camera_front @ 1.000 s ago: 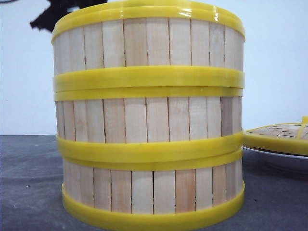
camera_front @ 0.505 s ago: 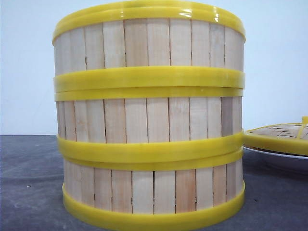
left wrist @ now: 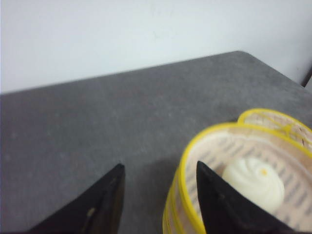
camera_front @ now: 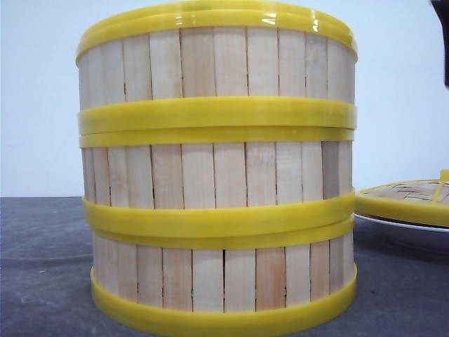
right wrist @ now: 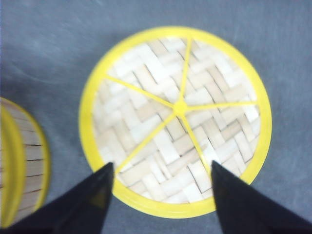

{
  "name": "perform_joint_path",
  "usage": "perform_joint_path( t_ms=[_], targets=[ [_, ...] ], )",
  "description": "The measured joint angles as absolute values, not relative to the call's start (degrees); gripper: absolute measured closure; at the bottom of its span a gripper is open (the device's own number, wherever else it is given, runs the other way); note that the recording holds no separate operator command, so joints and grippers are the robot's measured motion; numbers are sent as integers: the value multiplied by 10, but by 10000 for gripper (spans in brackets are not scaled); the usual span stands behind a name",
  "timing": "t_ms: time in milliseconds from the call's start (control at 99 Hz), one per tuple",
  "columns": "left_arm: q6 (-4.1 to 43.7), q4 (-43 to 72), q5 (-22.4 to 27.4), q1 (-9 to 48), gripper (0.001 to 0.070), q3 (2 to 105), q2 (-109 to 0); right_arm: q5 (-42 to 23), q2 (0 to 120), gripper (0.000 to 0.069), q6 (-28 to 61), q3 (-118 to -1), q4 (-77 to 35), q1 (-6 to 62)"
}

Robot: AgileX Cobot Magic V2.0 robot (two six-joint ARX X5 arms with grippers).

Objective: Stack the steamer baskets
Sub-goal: 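Open the left gripper and withdraw it from the stack, then grasp the rim of the woven lid on the white plate with the right gripper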

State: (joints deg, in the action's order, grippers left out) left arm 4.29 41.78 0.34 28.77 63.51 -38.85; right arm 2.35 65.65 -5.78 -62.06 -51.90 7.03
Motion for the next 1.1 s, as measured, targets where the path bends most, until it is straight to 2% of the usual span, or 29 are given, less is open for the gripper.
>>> perform_joint_path(
  t_ms=[202, 465, 768, 960, 1101],
  targets=[
    [62, 420, 3, 288, 441, 577, -325, 30, 728, 357, -58, -613, -477, 62],
    [69, 426, 3, 288, 441, 576, -300, 30, 802, 357, -58, -613, -445, 54],
    [69, 431, 3, 288, 441, 576, -296, 30, 835, 361, -58, -613, -417, 37],
    [69, 431, 3, 288, 441, 576, -296, 30, 837, 435, -58, -613, -392, 37],
    [69, 431, 3, 288, 441, 576, -296, 44, 843, 451, -58, -613, -389, 37]
  ],
)
